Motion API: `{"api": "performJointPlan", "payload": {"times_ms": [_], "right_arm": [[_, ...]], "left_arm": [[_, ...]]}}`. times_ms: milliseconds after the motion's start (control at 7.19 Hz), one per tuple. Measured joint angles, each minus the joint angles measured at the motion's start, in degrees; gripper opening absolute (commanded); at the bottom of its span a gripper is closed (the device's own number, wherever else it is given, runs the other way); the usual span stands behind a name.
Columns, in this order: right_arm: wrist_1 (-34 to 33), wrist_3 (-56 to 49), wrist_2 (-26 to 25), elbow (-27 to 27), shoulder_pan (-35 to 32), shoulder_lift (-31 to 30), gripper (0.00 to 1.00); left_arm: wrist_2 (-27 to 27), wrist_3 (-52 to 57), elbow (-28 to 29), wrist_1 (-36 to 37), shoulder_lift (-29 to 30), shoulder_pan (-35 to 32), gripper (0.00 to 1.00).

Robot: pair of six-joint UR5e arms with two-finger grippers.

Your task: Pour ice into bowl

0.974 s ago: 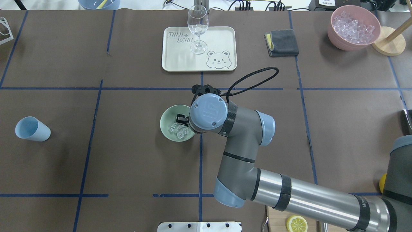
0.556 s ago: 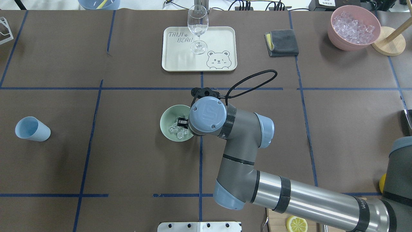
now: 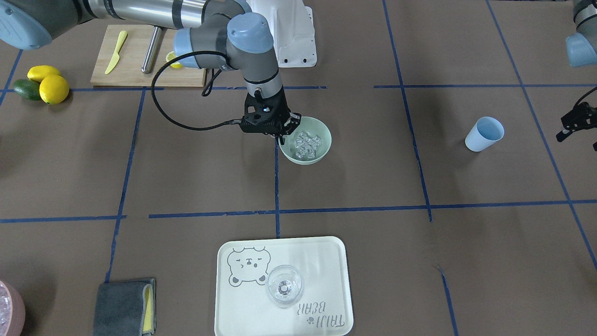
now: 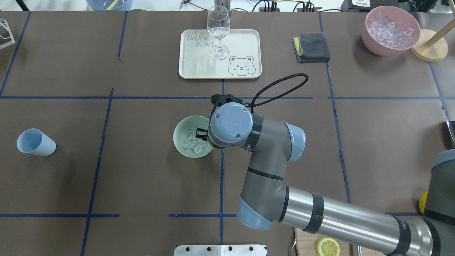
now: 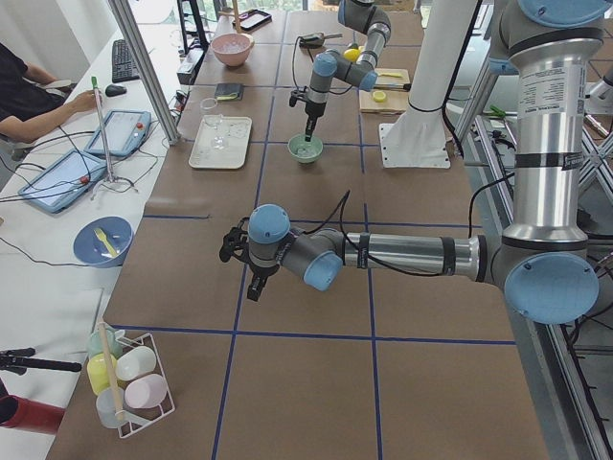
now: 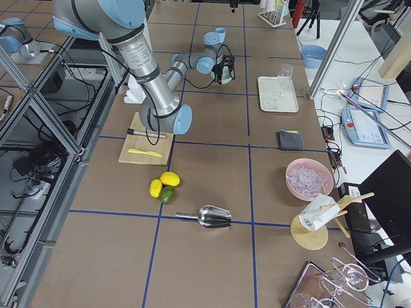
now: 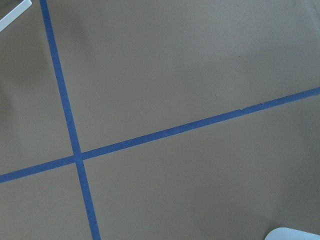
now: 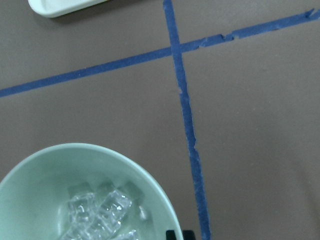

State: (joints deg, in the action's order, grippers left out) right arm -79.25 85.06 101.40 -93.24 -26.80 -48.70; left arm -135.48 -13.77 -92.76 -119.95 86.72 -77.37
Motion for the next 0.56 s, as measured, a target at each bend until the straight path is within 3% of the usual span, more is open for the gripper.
{"api": "performJointPlan", "payload": {"times_ms": [278, 556], "right_arm": [[-0.31, -0.48, 4.22, -9.25, -5.25, -9.58, 0.0], [0.04, -2.53, 9.41, -14.01, -11.48, -19.18, 0.0]], "left_arm": [[0.04, -0.08, 0.03, 0.11, -0.05, 0.0, 1.0], [0.04, -0.36, 0.3, 0.15, -0.06, 0.02, 1.0]]}}
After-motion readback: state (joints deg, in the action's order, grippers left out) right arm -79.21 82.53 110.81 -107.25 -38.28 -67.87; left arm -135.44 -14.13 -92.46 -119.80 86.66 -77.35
